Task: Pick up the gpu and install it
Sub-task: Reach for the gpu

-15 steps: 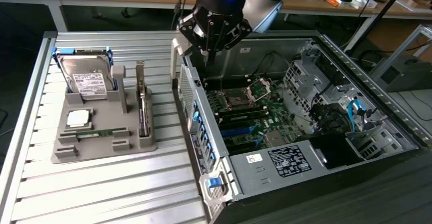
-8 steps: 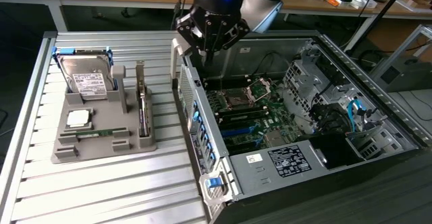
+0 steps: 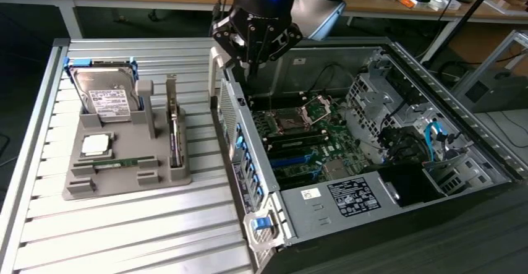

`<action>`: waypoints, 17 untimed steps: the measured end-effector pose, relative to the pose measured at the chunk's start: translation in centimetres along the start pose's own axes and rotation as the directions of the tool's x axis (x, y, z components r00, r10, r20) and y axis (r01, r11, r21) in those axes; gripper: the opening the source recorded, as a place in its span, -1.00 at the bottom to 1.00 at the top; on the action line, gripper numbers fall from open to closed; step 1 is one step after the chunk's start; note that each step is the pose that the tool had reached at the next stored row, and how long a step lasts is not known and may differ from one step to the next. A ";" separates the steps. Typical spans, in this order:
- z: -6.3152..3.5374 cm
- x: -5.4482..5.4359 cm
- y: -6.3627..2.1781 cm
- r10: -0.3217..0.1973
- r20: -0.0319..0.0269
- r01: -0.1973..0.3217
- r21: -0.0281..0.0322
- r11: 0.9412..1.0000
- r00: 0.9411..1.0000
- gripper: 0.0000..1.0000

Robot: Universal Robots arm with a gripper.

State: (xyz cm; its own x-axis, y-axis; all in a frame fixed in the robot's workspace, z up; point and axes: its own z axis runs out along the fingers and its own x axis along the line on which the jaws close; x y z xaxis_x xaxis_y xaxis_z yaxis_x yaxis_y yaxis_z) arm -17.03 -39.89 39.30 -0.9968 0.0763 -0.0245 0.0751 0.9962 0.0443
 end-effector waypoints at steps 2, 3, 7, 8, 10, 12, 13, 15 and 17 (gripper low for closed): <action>0.00 0.1 -0.01 0.000 0.000 0.000 0.000 1.000 1.000 -0.80; 0.00 0.2 -0.02 0.000 0.000 0.000 0.000 1.000 1.000 -0.80; 0.01 0.4 -0.03 0.000 0.000 0.000 0.000 1.000 1.000 -0.80; 0.01 0.5 -0.04 0.000 0.000 0.000 0.000 1.000 1.000 -0.80; 0.01 0.6 -0.05 0.000 0.000 0.000 0.000 1.000 1.000 -0.80; 0.02 0.8 -0.06 0.000 0.000 0.000 0.000 1.000 1.000 -0.80; 0.02 0.8 -0.07 0.000 0.000 0.000 0.000 1.000 1.000 -0.80; 0.01 1.0 -0.08 0.000 0.000 0.000 0.000 1.000 1.000 -0.80; 0.01 1.3 -0.10 0.000 0.000 0.000 0.000 1.000 1.000 -0.80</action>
State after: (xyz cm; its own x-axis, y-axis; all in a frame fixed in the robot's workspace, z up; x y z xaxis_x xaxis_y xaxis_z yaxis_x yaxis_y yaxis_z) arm -18.32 -39.89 39.26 -0.9968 0.0762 -0.0244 0.0751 0.9962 0.0443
